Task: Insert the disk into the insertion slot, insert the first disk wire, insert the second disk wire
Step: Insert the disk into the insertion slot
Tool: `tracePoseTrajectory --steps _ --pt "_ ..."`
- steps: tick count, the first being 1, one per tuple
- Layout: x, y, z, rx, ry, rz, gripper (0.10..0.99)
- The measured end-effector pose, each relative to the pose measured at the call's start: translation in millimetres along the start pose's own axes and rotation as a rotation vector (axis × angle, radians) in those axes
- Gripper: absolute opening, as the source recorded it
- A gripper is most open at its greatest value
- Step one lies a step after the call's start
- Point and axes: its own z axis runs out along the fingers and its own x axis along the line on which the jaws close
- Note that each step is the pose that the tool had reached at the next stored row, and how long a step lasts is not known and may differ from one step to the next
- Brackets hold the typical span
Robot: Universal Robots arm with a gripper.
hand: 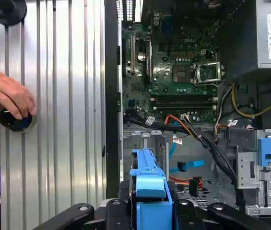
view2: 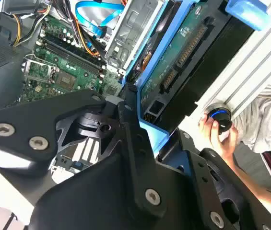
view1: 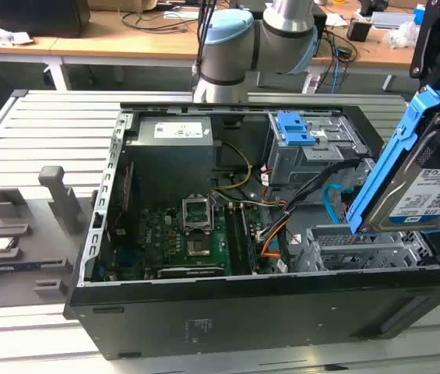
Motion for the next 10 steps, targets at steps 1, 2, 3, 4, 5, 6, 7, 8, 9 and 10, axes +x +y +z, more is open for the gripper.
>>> tracePoseTrajectory --steps 1,2,3,4,5,6,7,8,9,10 --pt "0.0 0.4 0.3 0.0 0.0 0.0 0.369" --pt "0.0 1.8 0.9 0.0 0.0 0.0 0.369" --pt "0.0 2.4 2.5 0.0 0.0 0.0 0.369" --pt "-0.1 2.4 3.2 0.0 0.0001 0.0 0.369" --pt "-0.1 2.4 4.1 0.0 0.0 0.0 0.369" --pt "-0.1 2.4 6.6 0.0 -0.0001 0.0 0.369" --pt "-0.1 2.3 7.5 0.0 0.0001 0.0 0.369" --pt "-0.1 2.3 8.4 0.0 0.0001 0.0 0.369" --pt "-0.1 2.3 9.5 0.0 0.0 0.0 0.369" --pt "-0.1 2.2 10.3 0.0 0.0 0.0 0.369"
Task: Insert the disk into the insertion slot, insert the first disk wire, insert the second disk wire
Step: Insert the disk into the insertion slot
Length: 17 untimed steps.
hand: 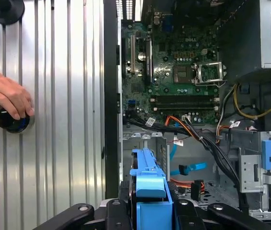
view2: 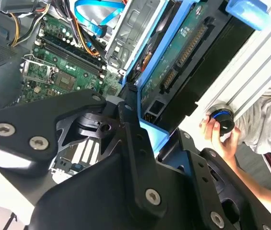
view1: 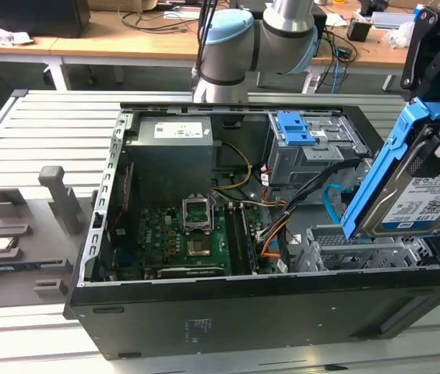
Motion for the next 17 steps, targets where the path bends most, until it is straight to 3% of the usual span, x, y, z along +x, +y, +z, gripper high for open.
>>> tracePoseTrajectory --steps 11,12,17 --pt "-0.1 -0.2 19.3 0.0 -0.0001 0.0 0.369" --pt "-5.5 2.8 24.1 0.0 0.0002 0.0 0.369" --pt "-19.3 4.6 34.0 0.0 0.0 0.0 0.369"
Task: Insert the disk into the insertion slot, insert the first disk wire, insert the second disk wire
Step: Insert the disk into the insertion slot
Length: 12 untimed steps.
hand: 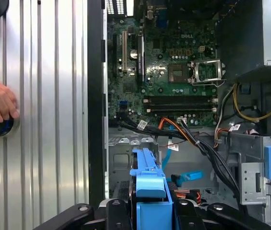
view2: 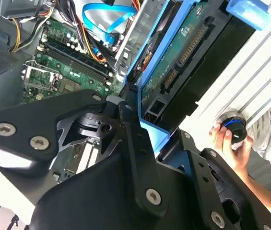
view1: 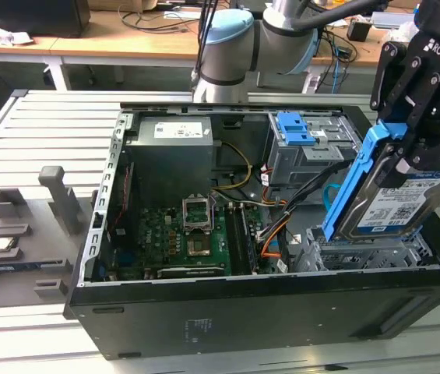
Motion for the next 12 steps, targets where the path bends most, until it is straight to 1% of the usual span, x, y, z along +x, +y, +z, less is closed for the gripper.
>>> tracePoseTrajectory --steps 1,7,12 --pt "-1.7 0.5 2.7 0.0 0.0001 0.0 0.369" --pt "-7.5 2.3 11.0 0.0 0.0001 0.0 0.369" --pt "-7.6 2.8 17.4 0.0 0.0003 0.0 0.369"
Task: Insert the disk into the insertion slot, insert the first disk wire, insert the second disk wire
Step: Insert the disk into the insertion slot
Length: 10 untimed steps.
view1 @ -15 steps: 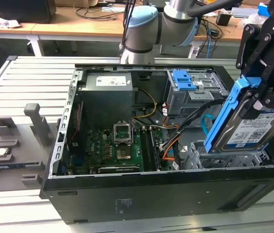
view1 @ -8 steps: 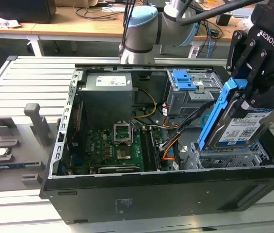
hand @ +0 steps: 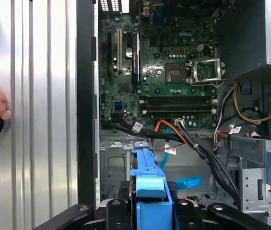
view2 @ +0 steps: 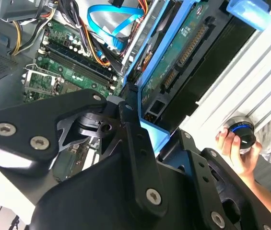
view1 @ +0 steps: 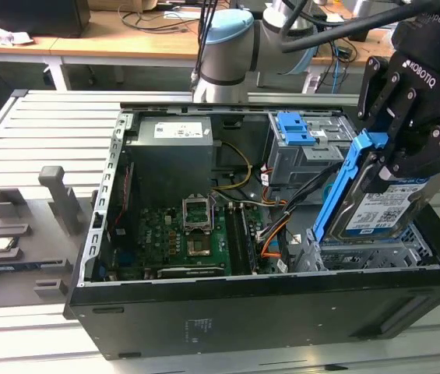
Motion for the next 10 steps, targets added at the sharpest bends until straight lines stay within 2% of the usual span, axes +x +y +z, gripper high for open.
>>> tracePoseTrajectory --steps 10 --pt "0.0 -0.3 11.0 0.0 0.0001 0.0 0.369"
